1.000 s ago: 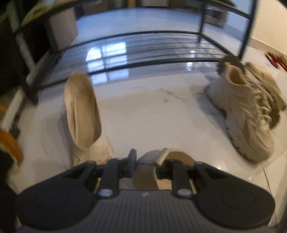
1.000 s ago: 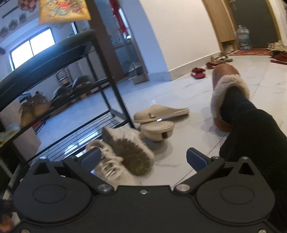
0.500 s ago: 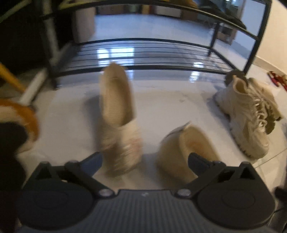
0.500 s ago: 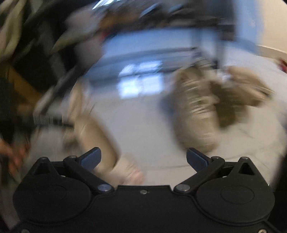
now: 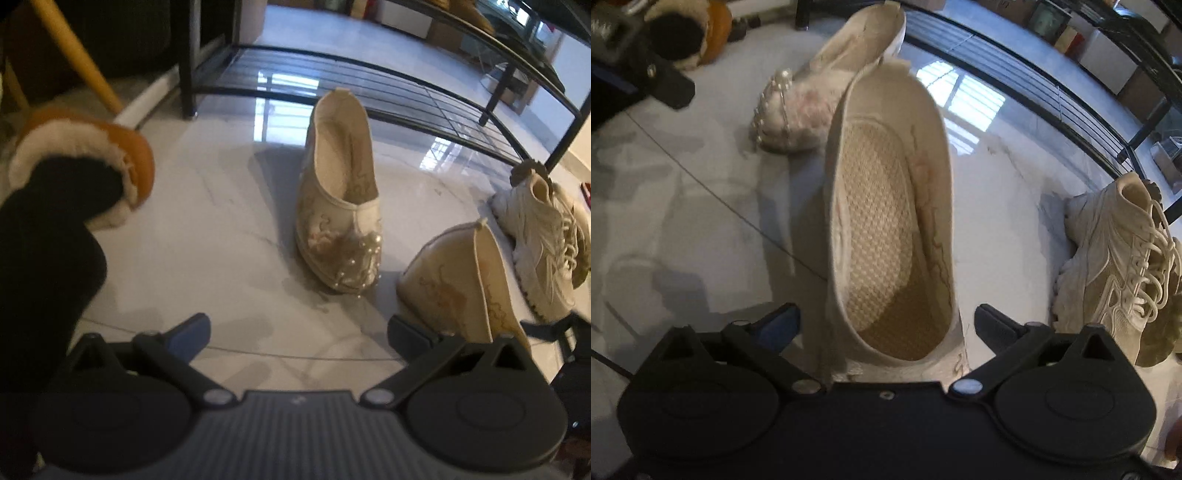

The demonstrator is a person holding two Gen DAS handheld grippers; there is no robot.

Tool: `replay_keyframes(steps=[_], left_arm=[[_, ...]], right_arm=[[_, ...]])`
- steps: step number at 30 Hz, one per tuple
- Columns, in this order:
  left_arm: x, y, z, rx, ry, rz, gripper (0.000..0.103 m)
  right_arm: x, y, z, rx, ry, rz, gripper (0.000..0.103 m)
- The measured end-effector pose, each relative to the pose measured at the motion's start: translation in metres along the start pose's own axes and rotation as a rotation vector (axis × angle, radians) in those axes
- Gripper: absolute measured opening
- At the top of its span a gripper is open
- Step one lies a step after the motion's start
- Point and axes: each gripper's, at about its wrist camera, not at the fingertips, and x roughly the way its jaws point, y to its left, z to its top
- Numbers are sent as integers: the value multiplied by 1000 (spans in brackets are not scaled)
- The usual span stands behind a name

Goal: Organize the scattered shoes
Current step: 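Lower the held white shoe beside its pearl-trimmed mate, open the right tool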

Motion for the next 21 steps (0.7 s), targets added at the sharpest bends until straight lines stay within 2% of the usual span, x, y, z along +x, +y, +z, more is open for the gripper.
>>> replay_keyframes(steps=[4, 8, 12, 16, 21], left_arm=[[1, 2, 8, -3, -17, 7, 102], [7, 0, 13, 12, -5, -2, 102], [15, 5, 10, -10, 40, -8, 102], [22, 10, 10, -29, 65, -3, 102], [28, 15, 10, -67, 81, -4, 102]], right_arm=[[-7, -1, -2, 59, 17, 22, 72], [-15, 2, -3, 135, 9, 36, 70], [-26, -5, 2, 325, -17, 80, 68], [-24, -16, 28, 433, -61, 70, 66], [6, -29, 63, 503, -29, 36, 66]])
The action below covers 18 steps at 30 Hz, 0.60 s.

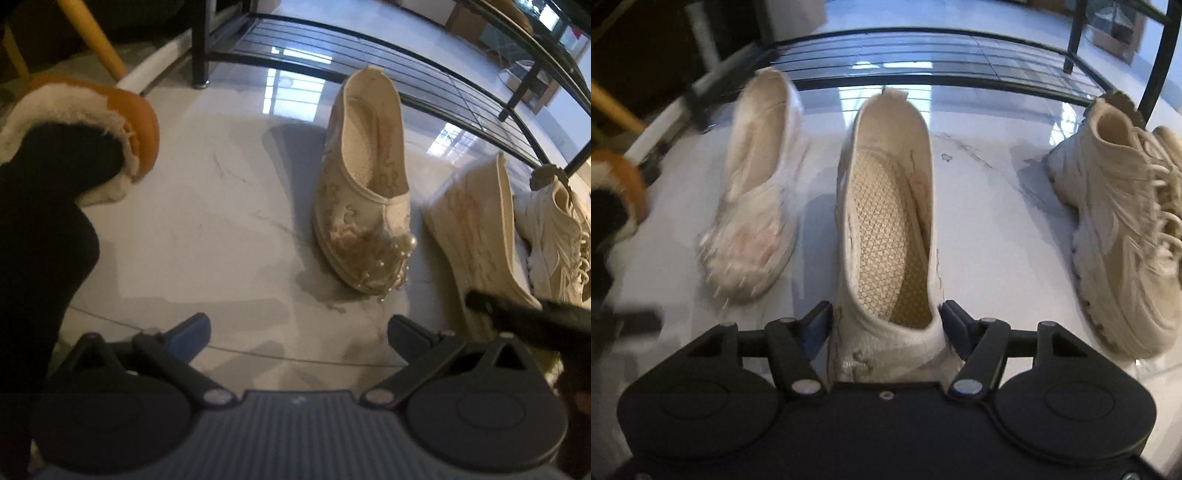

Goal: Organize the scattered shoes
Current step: 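Lower the held white shoe beside its pearl-trimmed mate, open the right tool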

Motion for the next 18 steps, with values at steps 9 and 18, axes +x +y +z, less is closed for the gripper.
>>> replay_keyframes(steps=[9, 18], left_arm=[[0, 19, 5, -121, 4, 11, 102], [4, 23, 5, -145, 26, 17, 102]], right_arm=[[56, 16, 54, -30, -28, -48, 65], [68, 19, 82, 103, -16, 20, 81]])
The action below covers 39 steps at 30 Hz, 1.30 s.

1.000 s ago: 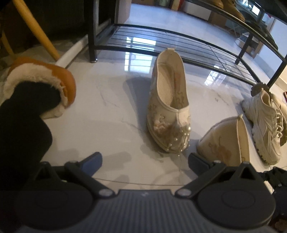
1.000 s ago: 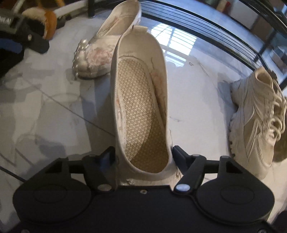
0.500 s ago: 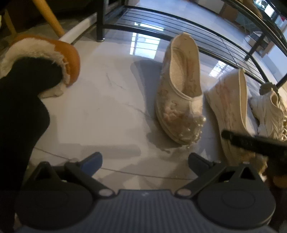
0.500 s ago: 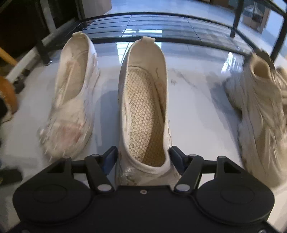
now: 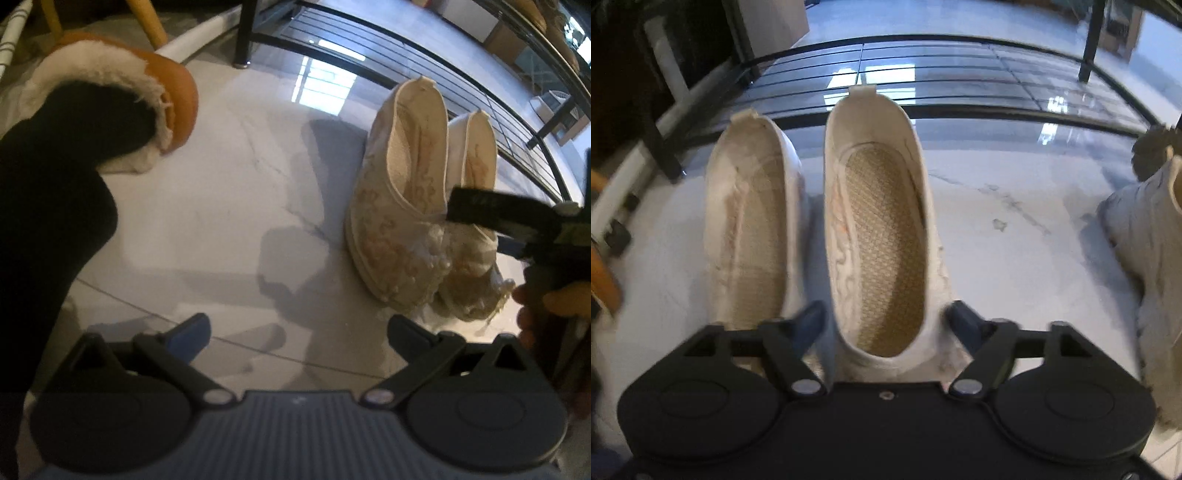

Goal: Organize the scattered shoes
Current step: 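Lower the held white shoe beside its pearl-trimmed mate, open the right tool, then close the right tool on both white shoes' heels together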

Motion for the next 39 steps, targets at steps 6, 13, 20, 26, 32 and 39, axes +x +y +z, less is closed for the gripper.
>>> replay_keyframes(steps=[6, 13, 20, 26, 32, 39], left_arm=[[3, 3, -1, -35, 24, -3, 102], [4, -1, -5, -14, 34, -5, 102], [5, 8, -2, -53, 35, 2, 102], [7, 7, -4, -58, 52, -13, 102], [5, 7, -4, -63, 51, -11, 102], [5, 8, -5, -81, 56, -8, 102]], right_arm=[[-27, -31, -1, 102, -16, 91, 91], [-9, -36, -6, 42, 5, 67, 92], [7, -3, -14, -58, 40, 5, 68], [2, -7, -18, -132, 36, 30, 59], [1, -1, -22, -67, 31, 48, 60], [4, 1, -15, 33, 40, 38, 68]])
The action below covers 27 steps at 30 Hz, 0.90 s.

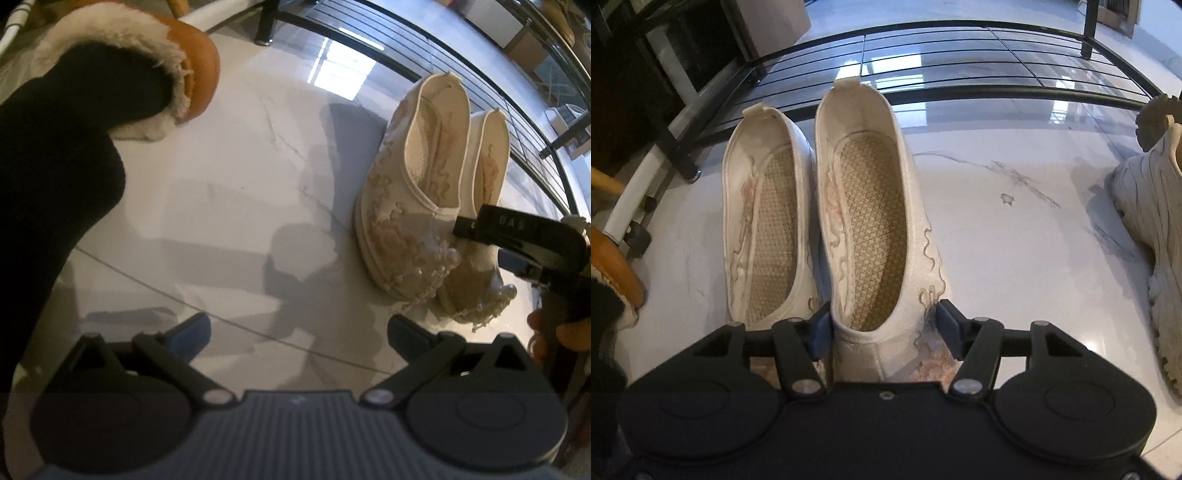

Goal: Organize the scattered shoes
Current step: 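Close the right tool on both white shoes' heels together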

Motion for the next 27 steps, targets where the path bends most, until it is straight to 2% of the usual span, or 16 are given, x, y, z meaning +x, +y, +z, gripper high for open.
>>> replay_keyframes(steps=[3, 5, 8, 13, 16, 18, 20, 25, 27], left_arm=[[-1, 2, 0, -10, -2, 2, 102], [0, 4, 0, -17, 6, 2, 102], [3, 4, -2, -23, 23, -1, 102], [5, 4, -4, -19, 30, 6, 102], [6, 7, -3, -34, 29, 12, 102], [7, 10, -2, -56, 30, 11, 102], [8, 13, 0, -76, 28, 2, 102], [17, 16, 1, -72, 49, 22, 102], [21, 21, 1, -96, 70, 18, 102]], right_arm=[[-13, -4, 5, 29, -23, 24, 72], [-30, -4, 8, 28, -93, 33, 72], [-45, 9, 12, -44, -187, 84, 72], [-25, 33, 16, -181, -261, 98, 72], [-4, 38, 30, -170, -278, 83, 72], [8, 39, 40, -143, -273, 74, 67], [23, 40, 50, -135, -273, 55, 46], [43, 44, 59, -151, -323, 0, 37], [46, 45, 60, -147, -339, 4, 28]])
